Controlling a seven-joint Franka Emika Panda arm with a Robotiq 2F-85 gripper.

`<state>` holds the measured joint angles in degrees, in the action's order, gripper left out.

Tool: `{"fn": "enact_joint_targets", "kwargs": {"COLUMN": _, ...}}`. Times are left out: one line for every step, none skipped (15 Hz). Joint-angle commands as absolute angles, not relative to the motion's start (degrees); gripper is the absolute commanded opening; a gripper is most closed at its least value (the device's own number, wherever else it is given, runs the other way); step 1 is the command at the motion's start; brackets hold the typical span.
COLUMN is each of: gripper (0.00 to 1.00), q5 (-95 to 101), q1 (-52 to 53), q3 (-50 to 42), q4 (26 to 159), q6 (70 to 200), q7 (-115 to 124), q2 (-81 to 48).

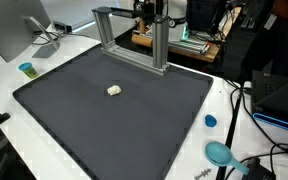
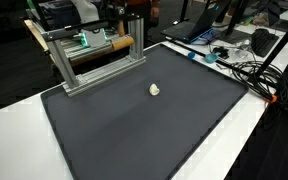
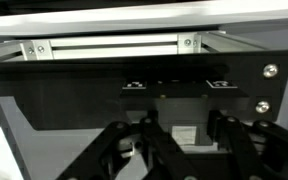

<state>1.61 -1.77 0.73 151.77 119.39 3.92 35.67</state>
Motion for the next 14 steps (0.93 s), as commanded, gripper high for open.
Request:
{"fn": "enact_joint_targets", "kwargs": {"gripper": 0.22, "q5": 0.59, "q1": -2.53, "q3": 0.67, "q4": 145.96, "q6": 121.39, "q7": 6.81, "q2": 33.47}}
{"fn": "enact_joint_targets", "kwargs": {"gripper": 0.22, "q5": 1.41, "q1": -2.87, "q3": 1.47, "q4": 144.01, "q6": 122.64, "q7": 8.09, "q2": 32.42}}
{"fn": "enact_joint_targets", "kwargs": {"gripper": 0.22, "q5": 2.13, "q1": -2.98, "q3": 2.47, "q4": 141.47, "q6": 123.59, "q7": 9.37, "q2": 30.59}}
{"fn": "enact_joint_targets", "kwargs": {"gripper": 0.22, "q5": 3.17, "q1": -3.32, "q3": 3.62, "q4": 139.2, "q6": 124.83, "q7": 11.04, "q2": 28.7}}
{"fn": "enact_joint_targets", "kwargs": {"gripper": 0.22, "q5": 3.84, "q1": -3.29, "q3": 4.95, "q4": 136.0, "q6": 125.31, "q7": 12.81, "q2": 25.39}}
{"fn": "enact_joint_targets", "kwargs": {"gripper": 0.22, "q5": 4.74, "q1": -3.34, "q3": 6.12, "q4": 132.92, "q6": 124.77, "q7": 14.36, "q2": 22.52}}
{"fn": "enact_joint_targets", "kwargs": {"gripper": 0.22, "q5": 6.07, "q1": -3.44, "q3": 7.44, "q4": 129.94, "q6": 124.85, "q7": 16.15, "q2": 19.38}}
{"fn": "enact_joint_targets", "kwargs": {"gripper": 0.47, "q5": 4.05, "q1": -2.25, "q3": 4.75, "q4": 137.32, "q6": 124.83, "q7": 12.83, "q2": 27.05}}
{"fn": "enact_joint_targets", "kwargs": {"gripper": 0.47, "q5": 4.77, "q1": -2.08, "q3": 5.74, "q4": 134.83, "q6": 124.88, "q7": 14.38, "q2": 24.33}}
{"fn": "enact_joint_targets", "kwargs": {"gripper": 0.47, "q5": 5.08, "q1": -1.92, "q3": 6.3, "q4": 133.01, "q6": 124.92, "q7": 15.19, "q2": 21.97}}
{"fn": "enact_joint_targets", "kwargs": {"gripper": 0.47, "q5": 5.19, "q1": -1.83, "q3": 6.46, "q4": 131.85, "q6": 124.96, "q7": 15.56, "q2": 20.27}}
{"fn": "enact_joint_targets", "kwargs": {"gripper": 0.22, "q5": 5.26, "q1": -1.84, "q3": 6.41, "q4": 131.25, "q6": 124.97, "q7": 15.6, "q2": 19.26}}
{"fn": "enact_joint_targets", "kwargs": {"gripper": 0.22, "q5": 2.45, "q1": -1.01, "q3": 5.14, "q4": 132.99, "q6": 122.86, "q7": 13.02, "q2": 20.39}}
{"fn": "enact_joint_targets", "kwargs": {"gripper": 0.47, "q5": 4.69, "q1": -1.62, "q3": 6.05, "q4": 131.41, "q6": 124.45, "q7": 15.16, "q2": 18.65}}
